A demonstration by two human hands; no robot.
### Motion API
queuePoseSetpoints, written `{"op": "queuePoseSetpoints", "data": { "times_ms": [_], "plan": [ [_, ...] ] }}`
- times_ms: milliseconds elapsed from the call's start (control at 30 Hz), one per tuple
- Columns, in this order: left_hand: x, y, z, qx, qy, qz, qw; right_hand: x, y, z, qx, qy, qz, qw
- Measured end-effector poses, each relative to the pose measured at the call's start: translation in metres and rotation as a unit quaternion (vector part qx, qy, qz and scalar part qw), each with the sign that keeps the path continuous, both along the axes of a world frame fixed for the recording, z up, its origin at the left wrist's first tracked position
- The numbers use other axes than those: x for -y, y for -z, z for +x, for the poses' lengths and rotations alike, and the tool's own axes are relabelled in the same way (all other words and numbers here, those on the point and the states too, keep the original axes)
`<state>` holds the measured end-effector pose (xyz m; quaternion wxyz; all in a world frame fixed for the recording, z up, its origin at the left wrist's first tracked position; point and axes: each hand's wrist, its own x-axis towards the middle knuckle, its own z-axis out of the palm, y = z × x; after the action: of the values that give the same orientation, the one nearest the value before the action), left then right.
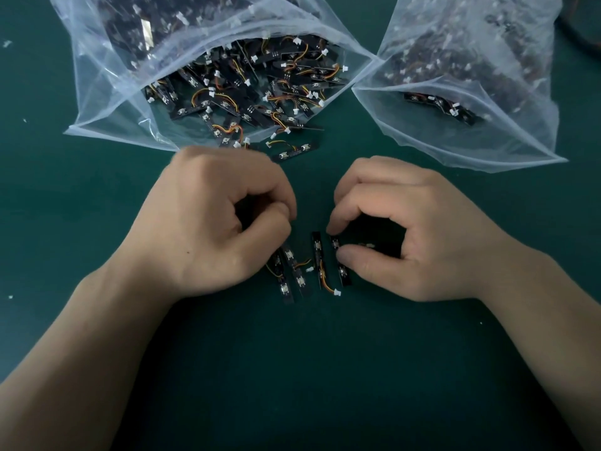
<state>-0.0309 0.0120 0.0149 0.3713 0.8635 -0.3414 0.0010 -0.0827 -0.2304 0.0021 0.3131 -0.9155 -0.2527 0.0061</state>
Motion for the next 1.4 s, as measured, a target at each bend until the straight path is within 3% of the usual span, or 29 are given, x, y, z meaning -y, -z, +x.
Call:
{"op": "queuePoseSetpoints", "data": {
  "times_ms": [167,333,500,667,833,1000,1400],
  "plan": [
    [-0.002,0.005,0.006,0.119,-0.126,-0.063,0.983,0.000,0.001,0.001,0.047,0.044,0.004,0.998],
    [-0.002,0.008,0.009,0.074,-0.179,0.002,0.981,-0.005,-0.002,0.003,0.012,0.052,-0.080,0.995],
    [0.000,0.008,0.006,0.051,-0.126,0.053,0.989,-0.009,-0.002,0.005,-0.005,0.030,-0.151,0.988],
    [0.000,0.008,0.006,0.041,-0.115,0.050,0.991,-0.009,-0.002,0.004,0.043,0.089,-0.084,0.992],
    [-0.001,0.008,0.006,0.039,-0.117,0.037,0.992,-0.004,0.003,0.008,0.114,0.149,-0.083,0.979],
    [-0.001,0.006,0.004,0.062,-0.126,-0.006,0.990,0.002,0.000,0.008,0.051,0.175,-0.047,0.982],
    [0.001,0.002,0.000,0.056,-0.092,-0.011,0.994,0.018,-0.010,0.010,-0.043,0.124,-0.036,0.991]
  ]
}}
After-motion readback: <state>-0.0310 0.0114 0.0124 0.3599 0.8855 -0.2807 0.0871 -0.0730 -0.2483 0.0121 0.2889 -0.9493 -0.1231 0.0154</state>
